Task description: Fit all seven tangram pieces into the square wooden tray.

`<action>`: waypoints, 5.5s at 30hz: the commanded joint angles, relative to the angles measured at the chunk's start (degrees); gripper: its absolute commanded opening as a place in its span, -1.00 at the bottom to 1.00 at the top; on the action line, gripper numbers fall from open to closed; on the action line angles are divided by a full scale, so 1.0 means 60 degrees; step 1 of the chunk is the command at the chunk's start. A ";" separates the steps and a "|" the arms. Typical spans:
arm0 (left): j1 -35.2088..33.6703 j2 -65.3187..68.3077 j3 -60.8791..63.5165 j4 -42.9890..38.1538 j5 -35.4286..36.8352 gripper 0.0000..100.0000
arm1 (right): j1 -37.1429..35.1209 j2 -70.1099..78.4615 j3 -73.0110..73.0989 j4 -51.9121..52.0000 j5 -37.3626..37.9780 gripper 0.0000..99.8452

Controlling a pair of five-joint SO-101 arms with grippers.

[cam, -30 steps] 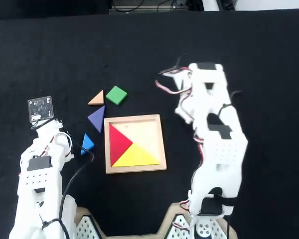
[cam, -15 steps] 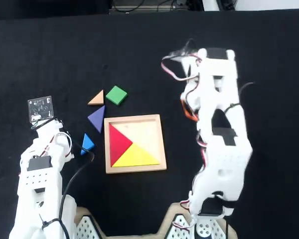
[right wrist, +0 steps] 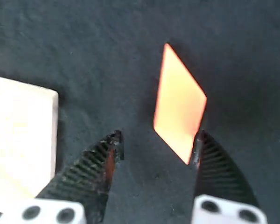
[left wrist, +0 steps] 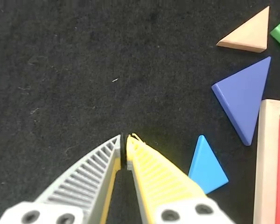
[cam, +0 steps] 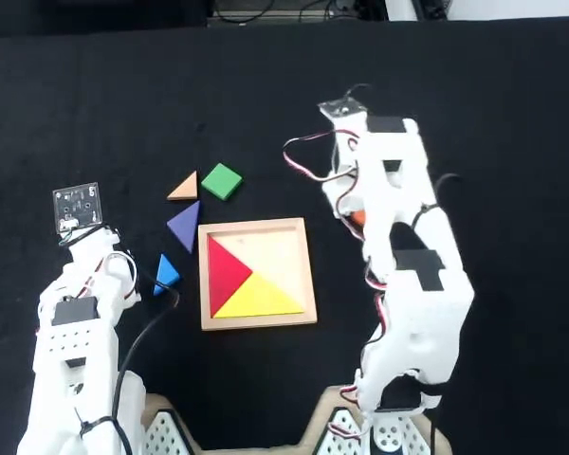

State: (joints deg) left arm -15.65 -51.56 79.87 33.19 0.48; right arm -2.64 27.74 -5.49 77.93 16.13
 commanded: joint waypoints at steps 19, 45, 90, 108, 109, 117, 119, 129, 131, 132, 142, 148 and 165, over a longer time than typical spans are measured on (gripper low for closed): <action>-0.0095 -0.0190 -0.0051 -0.0205 -0.0088 -0.93 | 0.0103 0.1370 -0.2132 -0.0117 -0.0073 -0.51; -0.0110 -0.0190 -0.0051 -0.0205 -0.0088 -0.93 | 0.0103 -0.0242 -0.3421 0.2007 -0.0088 -0.98; -0.0081 -0.0190 -0.0007 -0.0220 -0.0088 -0.93 | -0.3092 -0.5106 0.4725 -0.0821 -0.5245 -0.98; -0.0051 -0.0190 0.0007 -0.0220 -0.0088 -0.93 | -0.3604 -0.3319 0.4930 -0.2168 -0.5275 -0.98; -0.0051 -0.0190 0.0007 -0.0220 -0.0088 -0.93 | -0.3590 -0.3319 0.4930 -0.2168 -0.5275 -0.98; -0.0037 -0.0147 0.0168 -0.0703 -0.0088 -0.93 | -0.3619 -0.3319 0.5150 -0.2139 -0.6154 -0.98; -0.0037 -0.0161 0.0198 -0.0733 -0.0088 -0.93 | -0.3619 -0.3319 0.5253 -0.2154 -0.6154 -0.98; -0.0037 -0.0147 0.0198 -0.0747 -0.0088 -0.93 | -0.3604 -0.3333 0.5326 -0.2066 -0.6154 -0.98; -0.0037 -0.0147 0.0198 -0.0747 -0.0088 -0.93 | -0.3604 -0.3333 0.5326 -0.2022 -0.6139 -0.98; -0.0037 -0.0147 0.0198 -0.0747 -0.0088 -0.93 | -0.3604 -0.3333 0.5297 -0.1963 -0.6139 -0.98; -0.0037 -0.0147 0.0198 -0.0762 -0.0088 -0.93 | -0.3590 -0.4212 0.5458 -0.1978 -0.5026 -0.97; -0.0037 -0.0147 0.0198 -0.0762 -0.0088 -0.93 | -0.3590 -0.4447 0.5619 -0.1963 -0.5055 -0.78; -0.0037 -0.0161 0.0168 -0.0762 -0.0088 -0.93 | -0.3795 -0.4505 0.5502 -0.1934 -0.4996 -0.68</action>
State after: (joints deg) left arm -15.65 -51.74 81.36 29.58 0.48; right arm -24.62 3.91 28.44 65.89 -14.37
